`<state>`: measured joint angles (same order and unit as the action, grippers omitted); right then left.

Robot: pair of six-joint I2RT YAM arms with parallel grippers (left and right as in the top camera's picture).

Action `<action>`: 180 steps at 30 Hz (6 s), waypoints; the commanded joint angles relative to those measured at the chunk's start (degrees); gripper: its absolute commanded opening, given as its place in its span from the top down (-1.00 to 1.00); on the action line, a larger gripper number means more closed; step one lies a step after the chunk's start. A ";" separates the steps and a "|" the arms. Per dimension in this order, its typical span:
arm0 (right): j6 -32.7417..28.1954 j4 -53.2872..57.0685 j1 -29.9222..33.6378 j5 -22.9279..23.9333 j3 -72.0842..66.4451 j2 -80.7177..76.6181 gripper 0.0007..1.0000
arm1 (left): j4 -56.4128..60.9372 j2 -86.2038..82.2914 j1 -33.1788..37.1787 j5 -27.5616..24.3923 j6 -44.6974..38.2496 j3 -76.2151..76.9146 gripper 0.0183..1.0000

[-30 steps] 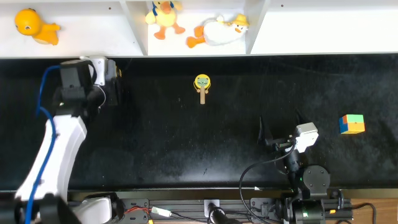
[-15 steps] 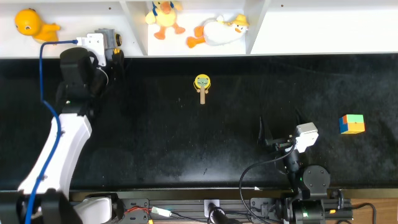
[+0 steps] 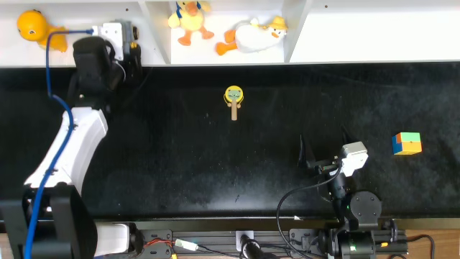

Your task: Store Toys

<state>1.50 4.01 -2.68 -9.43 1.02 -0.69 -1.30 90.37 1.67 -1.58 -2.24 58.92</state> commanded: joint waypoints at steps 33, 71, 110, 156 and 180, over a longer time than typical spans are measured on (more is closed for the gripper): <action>0.24 -0.37 -0.35 0.48 -0.74 0.42 -0.99 | -0.55 11.89 -0.09 2.19 -3.50 9.31 -0.67; 0.24 -0.37 -0.35 0.48 -0.74 0.42 -0.99 | -45.38 -49.09 -2.45 1.22 6.05 -11.23 -1.00; 0.24 -0.37 -0.35 0.48 -0.74 0.42 -0.99 | -26.49 -89.61 -3.67 1.84 6.91 -46.82 -1.00; 0.24 -0.37 -0.35 0.48 -0.74 0.42 -0.99 | -3.39 -90.20 -4.04 0.85 7.04 -58.47 -1.00; 22.36 -1.31 -0.35 -8.79 -0.68 0.37 -1.00 | -3.39 -90.20 -4.04 0.85 7.04 -58.47 -1.00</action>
<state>18.68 3.44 -2.66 -14.22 1.04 -0.69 -4.86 0.75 -1.91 -0.38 4.36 0.99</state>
